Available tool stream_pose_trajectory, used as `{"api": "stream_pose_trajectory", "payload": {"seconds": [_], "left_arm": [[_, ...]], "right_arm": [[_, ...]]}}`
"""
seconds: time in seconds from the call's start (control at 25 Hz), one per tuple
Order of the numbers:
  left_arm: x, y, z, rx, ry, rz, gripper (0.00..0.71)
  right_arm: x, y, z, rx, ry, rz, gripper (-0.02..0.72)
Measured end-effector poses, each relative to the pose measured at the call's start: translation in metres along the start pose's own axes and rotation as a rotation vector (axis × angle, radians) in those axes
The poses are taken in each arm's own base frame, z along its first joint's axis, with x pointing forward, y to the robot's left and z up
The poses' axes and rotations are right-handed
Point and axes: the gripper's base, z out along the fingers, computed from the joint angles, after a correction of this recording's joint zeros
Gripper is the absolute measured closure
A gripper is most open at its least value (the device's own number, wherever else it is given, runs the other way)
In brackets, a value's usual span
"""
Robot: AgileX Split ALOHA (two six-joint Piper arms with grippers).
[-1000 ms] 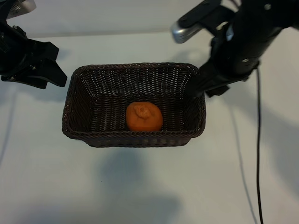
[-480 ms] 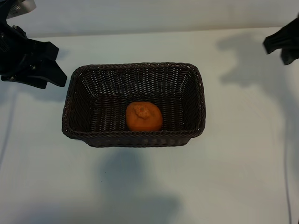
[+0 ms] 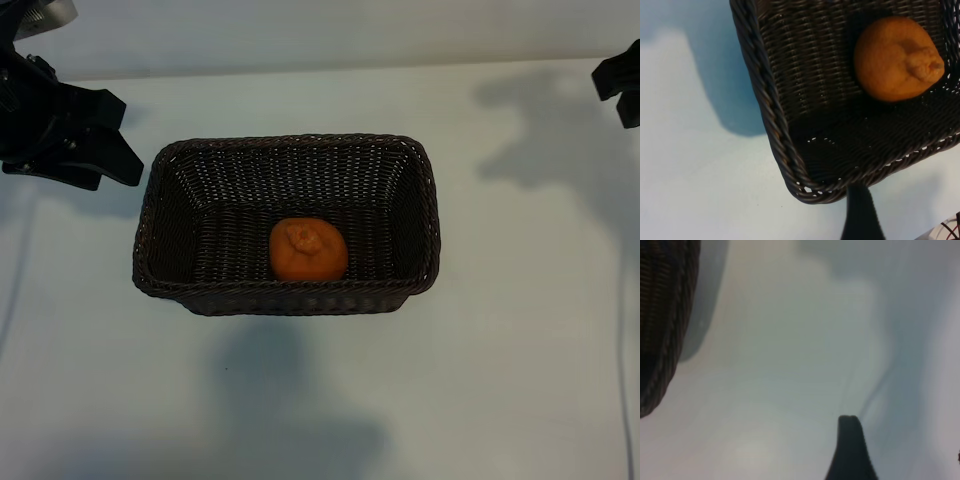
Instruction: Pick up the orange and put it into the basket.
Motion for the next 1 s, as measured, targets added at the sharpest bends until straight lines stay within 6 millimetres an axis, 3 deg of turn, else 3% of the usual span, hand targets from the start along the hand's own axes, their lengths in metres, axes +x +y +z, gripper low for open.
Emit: {"api": "stream_pose_trajectory", "payload": {"seconds": [0.2,1.0], "left_arm": [[0.0000,0.0000,0.0000,0.000,0.000,0.000,0.212],[0.0000,0.0000,0.0000,0.000,0.000,0.000,0.212]], "right_arm": [[0.0031,0.0025,-0.0077,-0.029,-0.019,0.011,0.214],[0.0033,0.0026,-0.0083,-0.030,-0.021,0.010,0.214]]}}
